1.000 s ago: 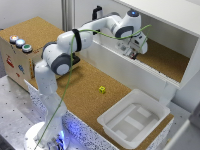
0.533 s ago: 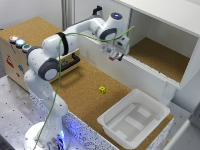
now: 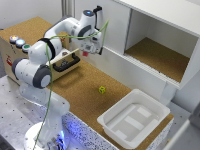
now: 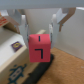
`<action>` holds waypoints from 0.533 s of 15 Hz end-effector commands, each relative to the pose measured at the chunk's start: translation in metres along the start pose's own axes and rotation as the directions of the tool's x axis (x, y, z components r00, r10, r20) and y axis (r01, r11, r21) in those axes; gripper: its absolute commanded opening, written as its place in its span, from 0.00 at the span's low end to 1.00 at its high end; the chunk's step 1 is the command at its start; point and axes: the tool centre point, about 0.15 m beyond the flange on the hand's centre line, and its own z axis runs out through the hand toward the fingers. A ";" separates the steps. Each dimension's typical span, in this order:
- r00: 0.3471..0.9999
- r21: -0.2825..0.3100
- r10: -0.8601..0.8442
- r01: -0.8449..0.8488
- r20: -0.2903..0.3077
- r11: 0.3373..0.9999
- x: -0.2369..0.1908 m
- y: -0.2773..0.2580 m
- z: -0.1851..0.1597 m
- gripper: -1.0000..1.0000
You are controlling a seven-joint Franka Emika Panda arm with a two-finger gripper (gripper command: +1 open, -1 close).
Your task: Store the pink block in the drawer
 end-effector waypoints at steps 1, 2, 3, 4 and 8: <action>0.984 0.002 -0.162 0.163 -0.069 0.987 0.012 -0.077 0.034 0.00; 0.977 0.017 -0.203 0.205 -0.071 0.979 0.016 -0.089 0.039 0.00; 0.966 0.017 -0.245 0.247 -0.081 0.969 0.020 -0.102 0.045 0.00; 0.951 0.029 -0.297 0.301 -0.087 0.953 0.023 -0.116 0.051 0.00; 0.897 0.066 -0.429 0.437 -0.109 0.897 0.033 -0.153 0.074 0.00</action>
